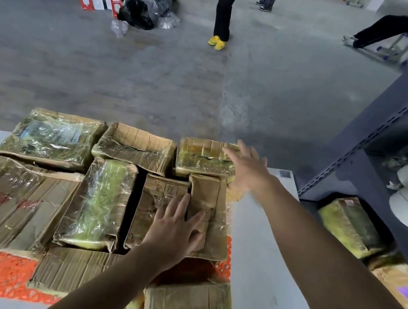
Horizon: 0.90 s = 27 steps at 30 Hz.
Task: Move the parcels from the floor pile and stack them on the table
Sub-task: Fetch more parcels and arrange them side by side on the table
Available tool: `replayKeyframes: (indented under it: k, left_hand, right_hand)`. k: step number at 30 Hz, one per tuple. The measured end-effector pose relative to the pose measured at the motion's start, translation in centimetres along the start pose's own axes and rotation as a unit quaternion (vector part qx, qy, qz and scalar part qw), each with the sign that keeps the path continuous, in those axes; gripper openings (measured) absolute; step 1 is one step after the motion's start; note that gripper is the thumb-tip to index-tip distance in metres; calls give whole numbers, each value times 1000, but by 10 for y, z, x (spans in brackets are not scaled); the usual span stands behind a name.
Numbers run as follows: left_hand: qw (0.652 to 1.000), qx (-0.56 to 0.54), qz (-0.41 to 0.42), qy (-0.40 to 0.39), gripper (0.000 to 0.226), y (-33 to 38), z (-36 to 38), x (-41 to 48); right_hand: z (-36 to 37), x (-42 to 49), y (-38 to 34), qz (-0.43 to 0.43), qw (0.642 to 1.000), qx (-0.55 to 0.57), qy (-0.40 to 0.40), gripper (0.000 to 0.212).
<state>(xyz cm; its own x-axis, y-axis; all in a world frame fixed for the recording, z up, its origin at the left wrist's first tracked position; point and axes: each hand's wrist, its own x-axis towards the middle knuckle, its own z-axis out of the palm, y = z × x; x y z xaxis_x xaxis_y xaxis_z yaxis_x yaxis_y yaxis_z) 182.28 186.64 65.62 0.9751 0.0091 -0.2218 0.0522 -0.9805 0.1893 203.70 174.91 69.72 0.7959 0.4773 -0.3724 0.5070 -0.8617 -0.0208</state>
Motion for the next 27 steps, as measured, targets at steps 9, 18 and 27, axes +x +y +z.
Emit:
replayKeyframes:
  k: [9, 18, 27]
  left_hand:
    - [985, -166, -23, 40, 55, -2, 1, 2]
    - [941, -326, -86, 17, 36, 2, -21, 25]
    - [892, -427, -146, 0, 37, 35, -53, 61]
  right_hand:
    - [-9, 42, 0, -20, 993, -83, -84, 130]
    - [-13, 33, 2, -2, 997, -59, -45, 113]
    - [-12, -21, 32, 188, 979, -16, 83, 97]
